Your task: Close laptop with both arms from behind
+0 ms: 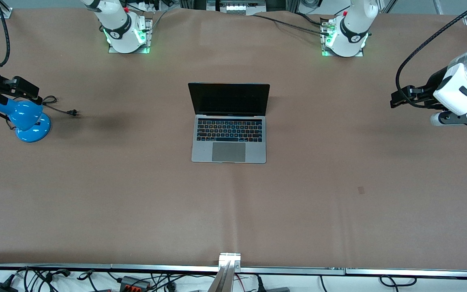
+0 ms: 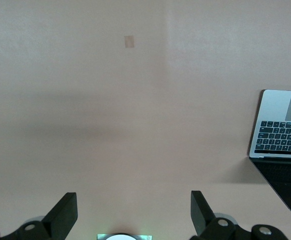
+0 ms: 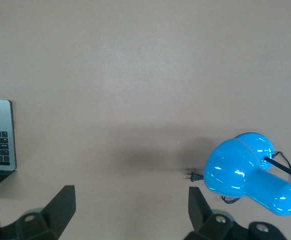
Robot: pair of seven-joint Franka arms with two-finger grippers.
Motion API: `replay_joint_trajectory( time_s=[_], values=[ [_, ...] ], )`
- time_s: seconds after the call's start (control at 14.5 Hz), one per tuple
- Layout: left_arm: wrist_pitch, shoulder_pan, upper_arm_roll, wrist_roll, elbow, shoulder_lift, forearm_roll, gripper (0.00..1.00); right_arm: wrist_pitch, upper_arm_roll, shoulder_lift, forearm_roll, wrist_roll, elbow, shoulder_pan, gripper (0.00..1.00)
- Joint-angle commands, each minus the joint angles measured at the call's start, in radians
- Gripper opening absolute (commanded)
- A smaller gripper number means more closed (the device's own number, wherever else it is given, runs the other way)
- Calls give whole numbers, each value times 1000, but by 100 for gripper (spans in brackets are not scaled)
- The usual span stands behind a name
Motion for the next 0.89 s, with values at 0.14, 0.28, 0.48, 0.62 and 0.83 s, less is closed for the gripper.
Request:
replay_joint_trajectory(
  time_s=[0.14, 0.28, 0.48, 0.62, 0.83],
  values=[
    [22, 18, -2, 19, 1, 0, 1, 100, -4, 2, -20, -4, -3, -7, 1, 100],
    [22, 18, -2, 18, 1, 0, 1, 100, -7, 2, -18, -4, -3, -7, 1, 100],
    [21, 18, -2, 19, 1, 0, 3, 100, -12, 2, -18, -4, -3, -7, 1, 100],
    [16, 18, -2, 19, 2, 0, 3, 100, -12, 2, -18, -6, -3, -5, 2, 68],
    [13, 18, -2, 19, 4, 0, 1, 100, -20, 5, -18, -4, -9, -7, 2, 21]
  ],
)
